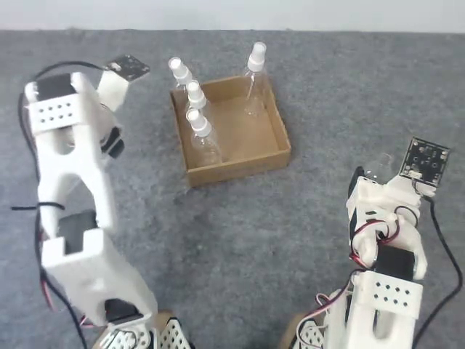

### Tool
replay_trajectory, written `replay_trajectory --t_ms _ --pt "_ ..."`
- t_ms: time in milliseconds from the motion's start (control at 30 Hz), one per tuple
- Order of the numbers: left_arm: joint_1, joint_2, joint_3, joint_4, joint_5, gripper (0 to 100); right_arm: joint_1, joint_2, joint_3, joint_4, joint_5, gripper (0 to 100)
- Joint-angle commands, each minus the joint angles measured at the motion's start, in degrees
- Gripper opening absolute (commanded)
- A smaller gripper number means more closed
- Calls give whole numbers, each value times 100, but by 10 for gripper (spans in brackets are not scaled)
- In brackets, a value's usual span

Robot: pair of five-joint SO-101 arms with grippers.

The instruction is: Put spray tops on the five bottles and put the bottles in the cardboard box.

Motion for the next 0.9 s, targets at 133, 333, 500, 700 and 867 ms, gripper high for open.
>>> replay_trajectory --t_ms 133,333,500,700,867 --pt "422 -1653 831 176 1160 12 -136 -163 -62 -127 114 22" --pt "396 -1916 1007 53 2259 12 -242 -163 -62 -101 114 23" --pt "404 -2066 1015 62 2769 12 -251 -163 -62 -92 105 23" --pt "422 -2585 1024 62 3015 11 -462 -171 -70 -75 105 21" --pt "422 -2901 1235 53 3226 11 -479 -171 -70 -66 114 20"
